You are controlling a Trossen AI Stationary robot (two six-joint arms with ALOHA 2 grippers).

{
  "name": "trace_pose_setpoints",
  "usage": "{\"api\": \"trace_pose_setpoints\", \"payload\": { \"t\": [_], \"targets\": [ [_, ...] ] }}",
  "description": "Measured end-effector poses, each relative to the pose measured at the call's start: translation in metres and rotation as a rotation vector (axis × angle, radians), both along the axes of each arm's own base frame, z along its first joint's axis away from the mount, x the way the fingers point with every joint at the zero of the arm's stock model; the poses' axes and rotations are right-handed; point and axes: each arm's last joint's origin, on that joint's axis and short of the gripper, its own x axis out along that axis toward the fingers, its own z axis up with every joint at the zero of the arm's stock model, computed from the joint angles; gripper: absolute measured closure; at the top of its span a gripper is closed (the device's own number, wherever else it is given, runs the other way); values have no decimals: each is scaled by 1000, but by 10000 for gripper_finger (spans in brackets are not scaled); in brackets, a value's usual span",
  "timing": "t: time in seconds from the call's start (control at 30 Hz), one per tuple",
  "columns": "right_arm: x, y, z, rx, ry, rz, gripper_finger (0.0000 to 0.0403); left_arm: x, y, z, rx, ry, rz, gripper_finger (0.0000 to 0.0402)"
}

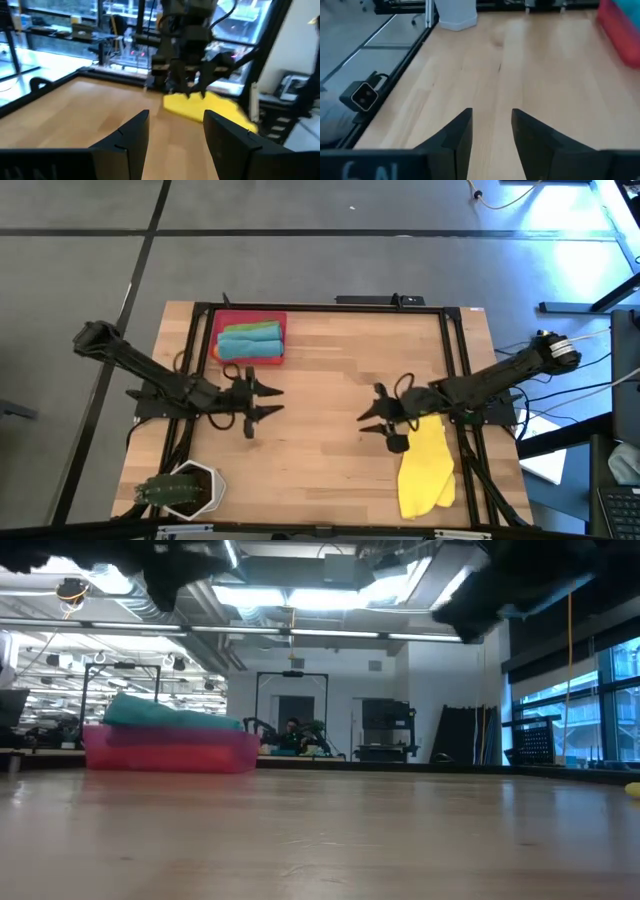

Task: Roll microfiber towels into tight, uniform cylinder then place into a basket
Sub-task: Fold the yellow microfiber towel

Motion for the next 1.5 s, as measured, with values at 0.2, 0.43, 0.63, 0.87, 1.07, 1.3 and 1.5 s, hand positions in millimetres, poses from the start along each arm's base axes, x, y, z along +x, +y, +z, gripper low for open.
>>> {"api": "trace_pose_setpoints", "payload": {
  "t": [0.2, 0.43, 0.63, 0.87, 1.07, 1.3, 1.5],
  "targets": [
    [-31, 9, -29, 71, 46, -110, 264, 20, -10, -22, 11, 29, 20, 227],
    [-48, 15, -51, 183, 277, -135, 264, 38, -22, -49, 4, 39, 10, 227],
    [-62, 16, -47, 220, 659, -193, 264, 48, -27, -64, -32, -2, 5, 227],
    [-76, 33, -26, 342, 937, -218, 264, 51, -30, -64, -46, -72, 13, 227],
    [-93, 49, -44, 383, 1097, -283, 264, 52, -33, -53, -50, -160, 6, 227],
    [-92, 47, -78, 319, 1219, -386, 264, 50, -41, -62, -71, -76, -28, 227],
    [-59, 25, -89, 352, 1132, -355, 264, 49, -43, -61, -85, -81, -37, 227]
  ]
}}
